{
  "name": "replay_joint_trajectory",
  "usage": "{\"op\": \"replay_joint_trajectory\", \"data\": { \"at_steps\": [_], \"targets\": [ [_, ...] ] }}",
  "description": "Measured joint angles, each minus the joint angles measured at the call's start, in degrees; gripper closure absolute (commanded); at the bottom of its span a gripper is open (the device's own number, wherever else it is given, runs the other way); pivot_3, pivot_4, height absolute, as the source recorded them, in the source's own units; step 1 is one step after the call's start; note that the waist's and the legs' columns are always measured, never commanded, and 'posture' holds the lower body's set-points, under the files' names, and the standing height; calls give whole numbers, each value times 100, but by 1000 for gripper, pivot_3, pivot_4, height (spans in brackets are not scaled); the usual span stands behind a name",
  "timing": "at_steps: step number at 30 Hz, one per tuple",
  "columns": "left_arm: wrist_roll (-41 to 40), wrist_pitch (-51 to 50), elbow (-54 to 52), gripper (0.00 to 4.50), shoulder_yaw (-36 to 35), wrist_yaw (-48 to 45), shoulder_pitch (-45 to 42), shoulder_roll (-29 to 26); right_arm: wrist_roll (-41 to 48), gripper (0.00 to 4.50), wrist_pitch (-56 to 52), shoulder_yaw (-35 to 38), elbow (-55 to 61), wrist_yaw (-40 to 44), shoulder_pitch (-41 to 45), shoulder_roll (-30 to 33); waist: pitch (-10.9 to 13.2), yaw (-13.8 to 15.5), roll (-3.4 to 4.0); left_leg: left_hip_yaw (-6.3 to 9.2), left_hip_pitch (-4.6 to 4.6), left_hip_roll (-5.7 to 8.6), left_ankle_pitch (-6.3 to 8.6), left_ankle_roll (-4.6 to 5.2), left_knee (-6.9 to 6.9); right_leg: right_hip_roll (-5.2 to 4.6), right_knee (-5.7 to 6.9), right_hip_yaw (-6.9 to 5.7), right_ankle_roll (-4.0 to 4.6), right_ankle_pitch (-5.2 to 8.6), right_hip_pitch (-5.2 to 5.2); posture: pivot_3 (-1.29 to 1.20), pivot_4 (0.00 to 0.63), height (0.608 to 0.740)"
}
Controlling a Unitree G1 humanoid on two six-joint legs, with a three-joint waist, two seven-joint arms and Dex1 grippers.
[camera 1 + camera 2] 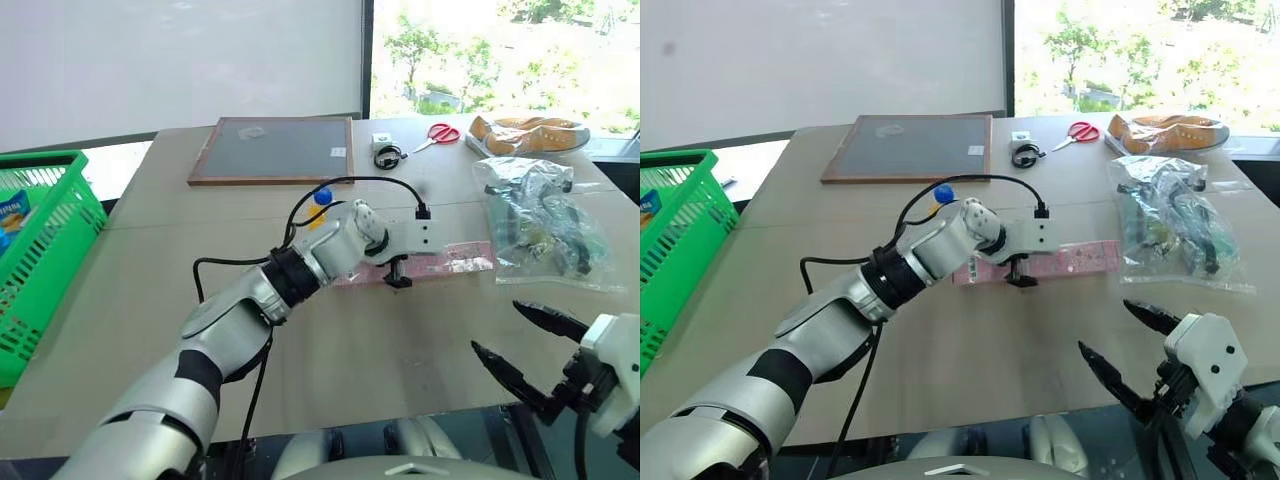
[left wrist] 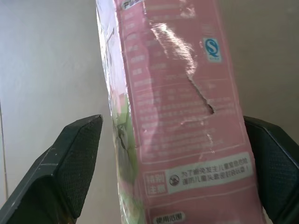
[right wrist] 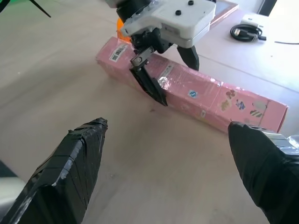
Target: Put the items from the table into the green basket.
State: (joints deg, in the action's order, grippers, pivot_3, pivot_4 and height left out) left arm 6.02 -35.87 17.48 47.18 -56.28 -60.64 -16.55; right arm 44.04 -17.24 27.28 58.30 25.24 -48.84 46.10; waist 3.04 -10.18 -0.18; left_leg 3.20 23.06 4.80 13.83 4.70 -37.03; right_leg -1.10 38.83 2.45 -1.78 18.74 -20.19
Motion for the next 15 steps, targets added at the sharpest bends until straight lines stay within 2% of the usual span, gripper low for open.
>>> {"op": "replay_joint_trajectory", "data": {
  "at_steps": [7, 10, 14, 15],
  "targets": [
    [689, 826, 646, 0, 61, 286, 222, 229, -8, 62, -164, -167, 6, -72, 352, 74, -2, 10, 2, 1, 0, 0, 3, 1, -8, 0, 2, -2, -1, 0, 3, -357, 66, 740],
    [847, 1118, 894, 761, 3, 301, 225, 328, -21, 0, -234, -169, 6, -83, 418, 76, -4, 19, 4, 1, -10, 0, 5, 3, -11, 0, 0, -4, -2, 1, 18, -358, 64, 740],
    [901, 1445, 1146, 2583, -174, 216, 267, 443, -75, 0, -260, -207, 6, -84, 462, 75, -7, 27, 6, 2, -25, 0, 9, 8, -22, -2, -2, -7, -8, -1, 38, -355, 57, 740],
    [893, 1495, 1208, 2875, -242, 173, 283, 471, -86, 0, -262, -222, 6, -83, 488, 73, -6, 31, 6, 3, -25, 0, 9, 8, -25, -2, -2, -7, -13, -4, 39, -355, 57, 740]
  ]
}}
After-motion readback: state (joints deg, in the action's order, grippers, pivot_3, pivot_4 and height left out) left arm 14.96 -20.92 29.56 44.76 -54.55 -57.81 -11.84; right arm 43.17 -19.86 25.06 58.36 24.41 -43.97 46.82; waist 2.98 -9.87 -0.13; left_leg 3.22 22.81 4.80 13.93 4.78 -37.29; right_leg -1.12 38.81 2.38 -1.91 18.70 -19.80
